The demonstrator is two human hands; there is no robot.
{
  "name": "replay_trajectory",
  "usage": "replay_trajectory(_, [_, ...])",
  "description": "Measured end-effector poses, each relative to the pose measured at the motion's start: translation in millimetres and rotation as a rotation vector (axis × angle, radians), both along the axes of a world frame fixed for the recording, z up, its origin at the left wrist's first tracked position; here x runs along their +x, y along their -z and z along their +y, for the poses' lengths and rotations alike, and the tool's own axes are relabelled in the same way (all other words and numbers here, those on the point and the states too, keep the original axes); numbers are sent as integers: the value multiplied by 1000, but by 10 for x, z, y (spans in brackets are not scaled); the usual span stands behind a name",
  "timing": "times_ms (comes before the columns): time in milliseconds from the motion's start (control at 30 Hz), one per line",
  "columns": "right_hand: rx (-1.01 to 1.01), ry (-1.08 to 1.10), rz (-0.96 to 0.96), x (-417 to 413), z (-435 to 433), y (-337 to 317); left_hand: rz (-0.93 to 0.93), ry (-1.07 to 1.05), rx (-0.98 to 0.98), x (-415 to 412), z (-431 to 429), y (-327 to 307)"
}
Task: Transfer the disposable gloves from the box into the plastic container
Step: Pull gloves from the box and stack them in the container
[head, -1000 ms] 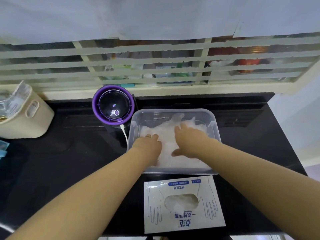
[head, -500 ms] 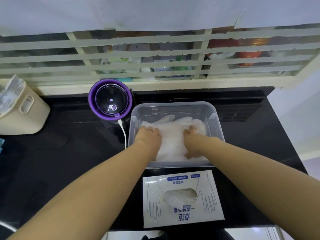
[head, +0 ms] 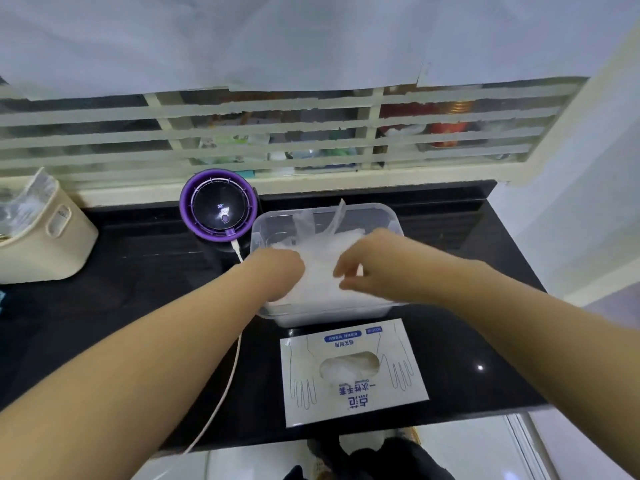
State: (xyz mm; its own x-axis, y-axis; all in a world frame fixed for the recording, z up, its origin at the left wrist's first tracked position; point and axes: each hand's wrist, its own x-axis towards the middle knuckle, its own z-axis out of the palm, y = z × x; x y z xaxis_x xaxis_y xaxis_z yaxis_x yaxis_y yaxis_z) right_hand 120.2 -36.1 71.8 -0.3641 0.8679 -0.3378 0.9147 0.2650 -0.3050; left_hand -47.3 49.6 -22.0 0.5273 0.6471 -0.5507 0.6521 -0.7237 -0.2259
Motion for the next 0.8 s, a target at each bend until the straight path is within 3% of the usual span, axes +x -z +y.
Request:
replay_trajectory(300, [-304, -111, -116, -152, -487, 627, -60, 93, 171, -180, -128, -159])
replay_trajectory(400, [-242, -122, -62, -213, -496, 538, -76, 67, 145, -169, -160, -163])
replay_trajectory(533, [72, 6, 285, -312, -150, 118, -20, 84, 151, -83, -225, -204])
replay_trajectory(600, [144, 77, 369, -394, 73, 111, 4, 129, 169, -39, -263, -201])
replay_trajectory(800, [-9, 179, 147, -309, 540, 816, 21, 56, 46, -43, -133, -118])
